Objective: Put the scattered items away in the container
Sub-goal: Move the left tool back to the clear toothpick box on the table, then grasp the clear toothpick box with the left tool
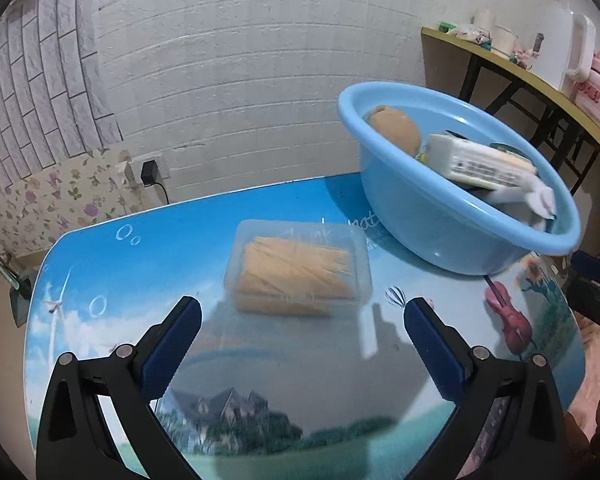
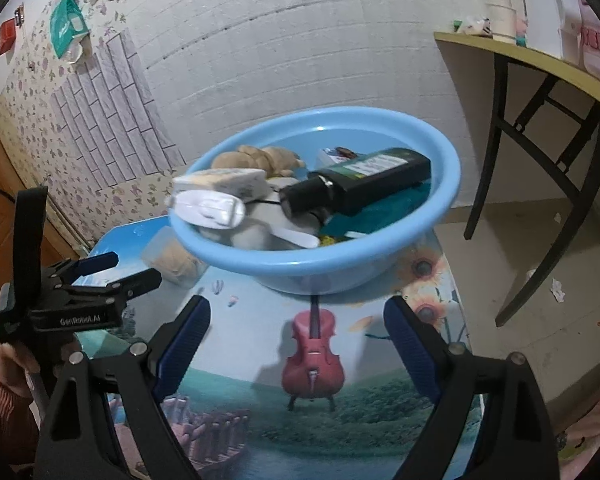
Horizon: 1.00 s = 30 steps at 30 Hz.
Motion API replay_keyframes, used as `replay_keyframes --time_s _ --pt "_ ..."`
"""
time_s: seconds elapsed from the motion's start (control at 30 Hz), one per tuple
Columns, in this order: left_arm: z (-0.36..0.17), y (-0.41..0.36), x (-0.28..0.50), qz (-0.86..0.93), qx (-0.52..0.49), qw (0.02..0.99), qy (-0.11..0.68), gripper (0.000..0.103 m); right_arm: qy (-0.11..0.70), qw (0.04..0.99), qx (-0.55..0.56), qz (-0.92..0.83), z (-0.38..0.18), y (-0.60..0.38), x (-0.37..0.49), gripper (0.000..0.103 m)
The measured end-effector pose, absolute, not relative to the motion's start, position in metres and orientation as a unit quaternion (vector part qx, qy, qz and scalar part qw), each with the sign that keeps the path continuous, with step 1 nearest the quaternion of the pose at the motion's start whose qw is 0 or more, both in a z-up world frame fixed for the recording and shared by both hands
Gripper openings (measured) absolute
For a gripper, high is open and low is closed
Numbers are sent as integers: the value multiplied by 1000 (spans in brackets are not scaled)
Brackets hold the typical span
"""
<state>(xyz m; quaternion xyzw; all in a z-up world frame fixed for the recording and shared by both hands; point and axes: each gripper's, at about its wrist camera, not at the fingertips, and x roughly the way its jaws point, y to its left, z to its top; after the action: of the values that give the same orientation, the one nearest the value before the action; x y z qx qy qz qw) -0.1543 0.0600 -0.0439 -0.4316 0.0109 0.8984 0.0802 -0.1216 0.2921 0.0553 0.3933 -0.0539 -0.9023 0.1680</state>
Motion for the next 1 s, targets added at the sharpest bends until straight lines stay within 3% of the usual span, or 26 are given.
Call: replay_keyframes --time_s 0.57,0.63,0.67,1.0 --pt "-77 68 -191 882 -463 87 29 102 -57 167 422 -889 29 292 -141 90" --pt "-76 69 -191 884 -457 93 28 99 -58 166 424 -889 28 293 -141 90" --pt "-76 69 -190 885 -456 94 28 92 -58 165 424 -889 28 293 -141 90" --pt "-64 69 -173 889 -445 102 23 92 -56 168 419 -891 31 293 -135 90"
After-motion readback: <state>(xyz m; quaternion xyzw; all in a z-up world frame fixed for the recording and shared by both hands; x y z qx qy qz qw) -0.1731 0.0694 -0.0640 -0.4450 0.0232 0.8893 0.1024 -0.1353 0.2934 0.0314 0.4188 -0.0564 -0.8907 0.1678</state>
